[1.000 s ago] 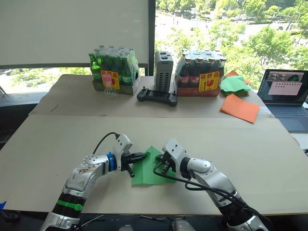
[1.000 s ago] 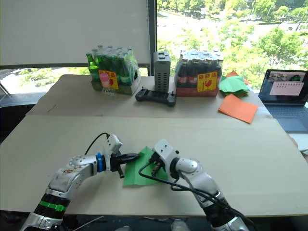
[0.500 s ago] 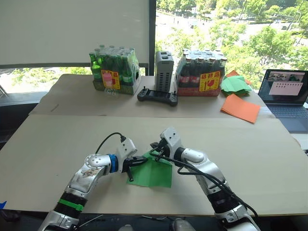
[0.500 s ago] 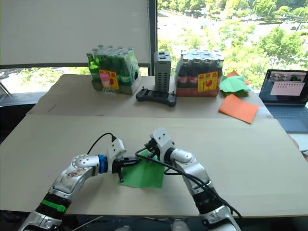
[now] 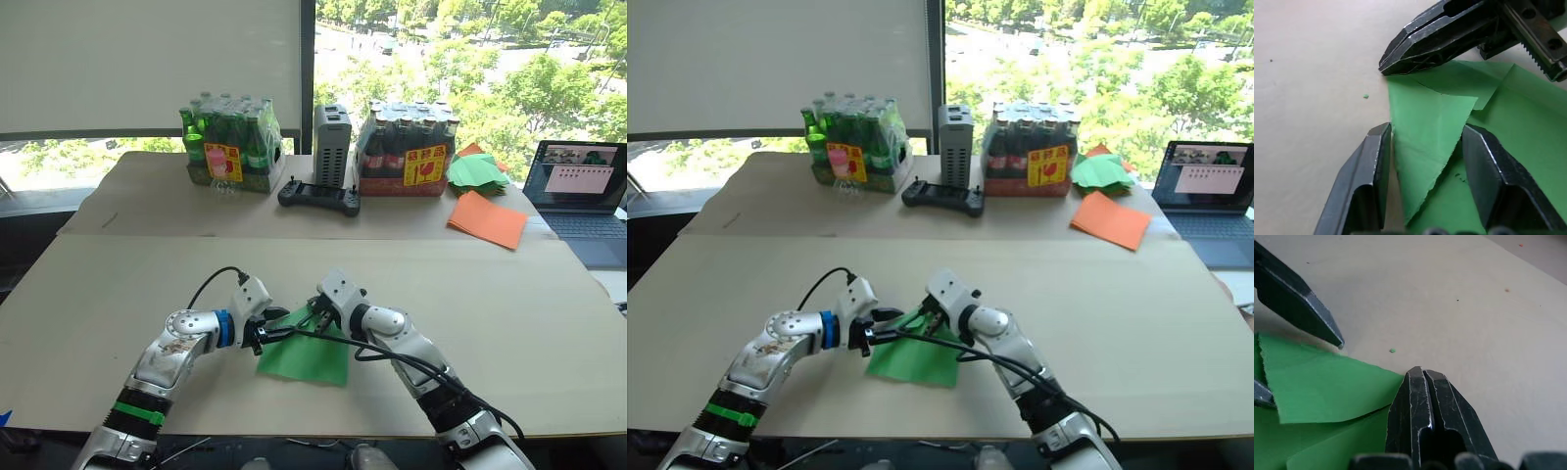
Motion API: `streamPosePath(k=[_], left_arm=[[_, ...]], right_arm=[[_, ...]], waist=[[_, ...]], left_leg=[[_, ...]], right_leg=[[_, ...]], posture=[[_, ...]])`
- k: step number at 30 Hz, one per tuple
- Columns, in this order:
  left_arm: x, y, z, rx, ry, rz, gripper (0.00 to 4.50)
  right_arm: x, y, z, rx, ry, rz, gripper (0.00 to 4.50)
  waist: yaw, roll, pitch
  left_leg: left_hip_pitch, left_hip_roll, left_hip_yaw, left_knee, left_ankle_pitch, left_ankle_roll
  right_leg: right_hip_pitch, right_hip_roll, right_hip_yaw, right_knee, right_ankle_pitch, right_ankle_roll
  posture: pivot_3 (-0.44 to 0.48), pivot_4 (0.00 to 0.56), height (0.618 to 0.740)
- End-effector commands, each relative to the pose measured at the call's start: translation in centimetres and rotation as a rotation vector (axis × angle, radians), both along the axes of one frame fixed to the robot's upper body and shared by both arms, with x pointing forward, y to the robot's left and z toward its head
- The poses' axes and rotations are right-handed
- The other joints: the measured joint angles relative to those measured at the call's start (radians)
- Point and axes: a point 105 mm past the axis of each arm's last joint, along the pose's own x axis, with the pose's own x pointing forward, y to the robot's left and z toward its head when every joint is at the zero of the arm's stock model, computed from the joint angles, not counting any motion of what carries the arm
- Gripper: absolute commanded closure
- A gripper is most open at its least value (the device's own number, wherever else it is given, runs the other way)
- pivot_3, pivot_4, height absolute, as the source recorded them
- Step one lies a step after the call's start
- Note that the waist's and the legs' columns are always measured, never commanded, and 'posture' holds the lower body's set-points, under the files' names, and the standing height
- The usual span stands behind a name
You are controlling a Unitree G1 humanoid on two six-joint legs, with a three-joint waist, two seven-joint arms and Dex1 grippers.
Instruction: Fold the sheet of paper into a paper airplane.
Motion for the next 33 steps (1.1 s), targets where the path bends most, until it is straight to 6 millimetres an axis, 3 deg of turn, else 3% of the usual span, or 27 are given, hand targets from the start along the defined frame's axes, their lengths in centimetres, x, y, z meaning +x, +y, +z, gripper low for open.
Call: streamPosePath(k=[1, 3, 10, 14, 20, 33], left_arm=[[0.4, 0.1, 4.0, -0.078, -0.061, -0.034, 2.32], [0.8, 0.1, 5.5, -0.140, -0.051, -0.044, 2.32], [1.6, -0.8, 5.4, -0.180, -0.005, -0.079, 4.49], [3.1, -1.6, 3.0, -0.051, -0.025, -0.043, 4.49], [3.3, -3.3, 1.2, 0.007, -0.037, -0.097, 4.49], [3.0, -3.1, -1.8, 0.119, -0.033, -0.113, 4.49]], right_arm=[[-0.4, 0.1, -1.0, -0.024, 0.019, 0.008, 4.50], [-0.4, 0.2, -1.1, -0.024, 0.019, 0.006, 4.50], [-0.4, 0.2, -1.1, -0.035, 0.011, 0.009, 4.50], [-0.4, 0.3, -1.1, -0.041, 0.003, 0.015, 4.50], [-0.4, 0.5, -1.0, -0.040, -0.002, 0.015, 4.50], [-0.4, 0.7, -0.8, -0.043, -0.008, 0.020, 4.50]], waist=[[-0.001, 0.000, 0.000], [-0.001, 0.000, 0.000], [-0.003, 0.000, 0.000], [-0.001, 0.000, 0.000], [-0.001, 0.000, 0.000], [0.001, 0.000, 0.000]], left_leg=[[0.000, 0.000, 0.000, 0.000, 0.000, 0.000], [0.000, 0.000, 0.000, 0.000, 0.000, 0.000], [0.001, 0.000, 0.000, 0.000, 0.000, 0.000], [0.002, 0.000, 0.000, 0.000, 0.000, 0.000], [0.001, 0.000, 0.000, 0.000, 0.000, 0.000], [0.002, 0.000, 0.000, 0.000, 0.000, 0.000]], right_leg=[[0.000, 0.000, 0.000, 0.000, 0.000, 0.000], [0.000, 0.000, 0.000, 0.000, 0.000, 0.000], [0.001, 0.000, 0.000, 0.000, 0.000, 0.000], [0.001, 0.000, 0.000, 0.000, 0.000, 0.000], [0.001, 0.000, 0.000, 0.000, 0.000, 0.000], [0.002, 0.000, 0.000, 0.000, 0.000, 0.000]], posture=[[0.000, 0.150, 0.740], [0.000, 0.150, 0.740], [0.000, 0.150, 0.740], [0.000, 0.150, 0.740], [0.000, 0.150, 0.740], [0.000, 0.150, 0.740]])
